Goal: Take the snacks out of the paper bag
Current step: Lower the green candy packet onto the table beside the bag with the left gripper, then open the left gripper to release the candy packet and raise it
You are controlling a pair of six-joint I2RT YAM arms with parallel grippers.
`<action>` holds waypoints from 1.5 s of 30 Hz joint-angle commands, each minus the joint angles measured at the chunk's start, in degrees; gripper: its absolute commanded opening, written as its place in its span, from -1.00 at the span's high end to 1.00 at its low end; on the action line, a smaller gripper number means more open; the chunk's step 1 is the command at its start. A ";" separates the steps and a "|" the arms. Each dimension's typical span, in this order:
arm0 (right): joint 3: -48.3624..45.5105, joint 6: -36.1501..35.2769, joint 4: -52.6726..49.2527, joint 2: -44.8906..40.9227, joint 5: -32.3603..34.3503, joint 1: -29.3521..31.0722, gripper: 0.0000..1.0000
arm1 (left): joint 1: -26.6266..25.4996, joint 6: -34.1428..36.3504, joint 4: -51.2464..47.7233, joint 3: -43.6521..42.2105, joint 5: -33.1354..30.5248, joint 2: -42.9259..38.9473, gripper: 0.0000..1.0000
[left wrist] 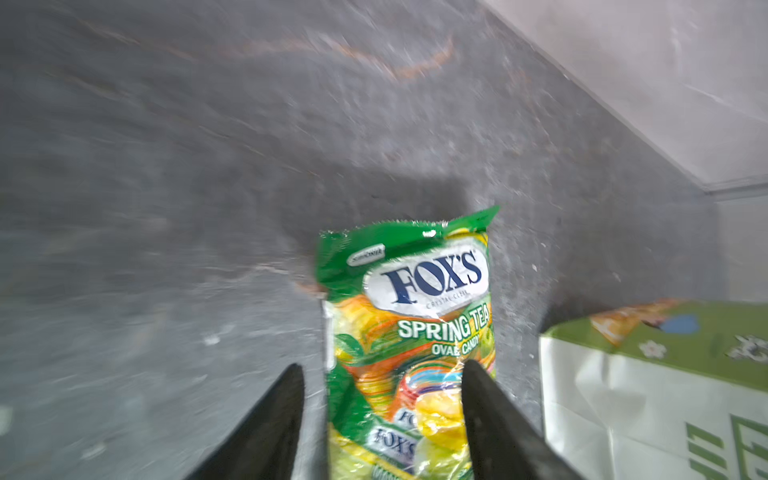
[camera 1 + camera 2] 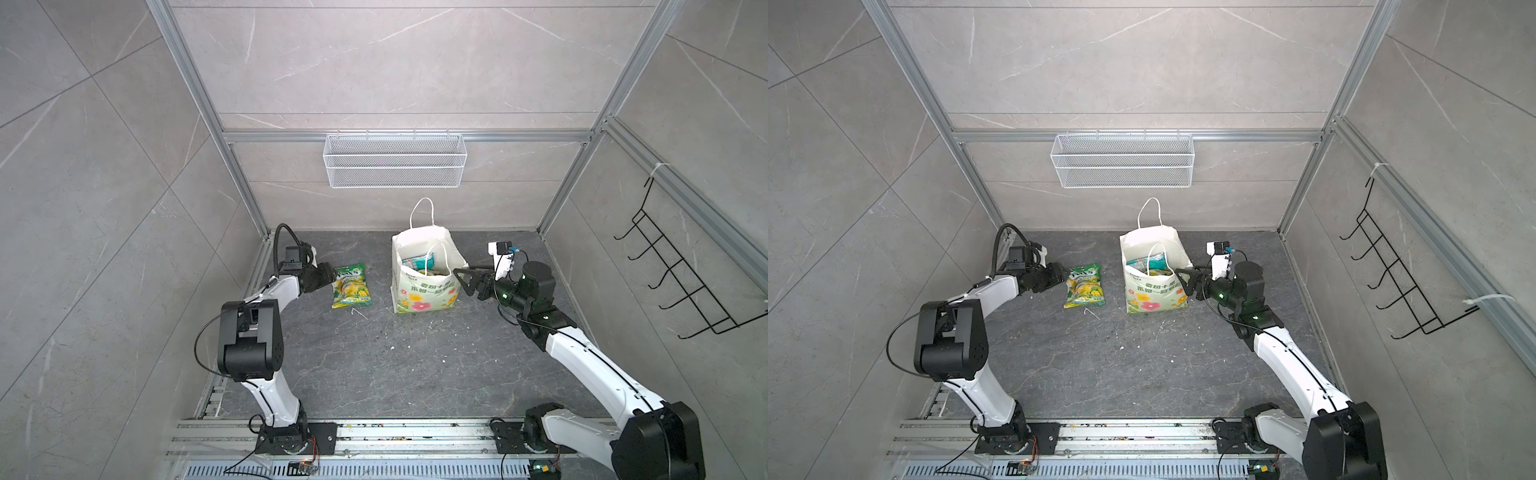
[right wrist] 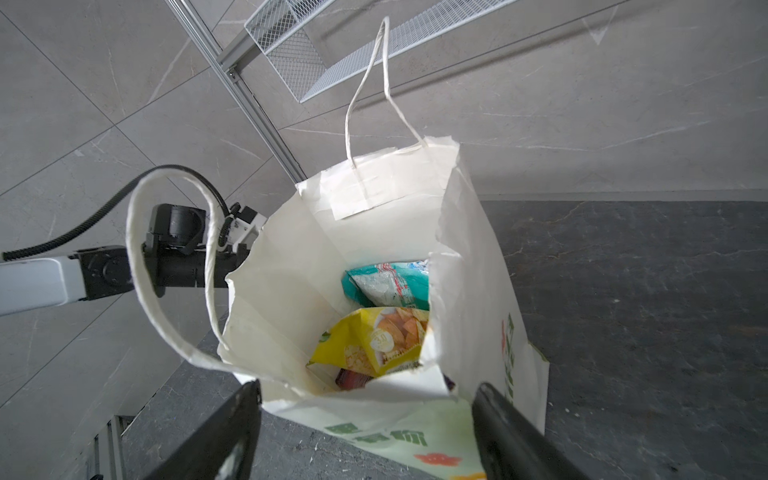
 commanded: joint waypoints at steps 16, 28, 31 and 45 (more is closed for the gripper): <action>3.06 -1.73 -0.87 2.44 2.00 1.02 -0.63 | -20.41 4.52 -18.63 18.49 -27.87 11.11 -0.74; 4.10 -2.39 -3.00 1.79 2.83 1.40 -0.64 | -18.91 5.22 -20.53 19.39 -25.99 18.48 -0.76; 4.46 -2.54 -3.51 1.53 3.17 1.41 -0.64 | -17.39 6.88 -20.82 18.75 -25.51 18.43 -0.75; 6.45 -3.36 -6.85 1.95 4.59 1.50 -0.64 | -5.88 28.65 -19.78 16.17 -24.10 15.87 -0.70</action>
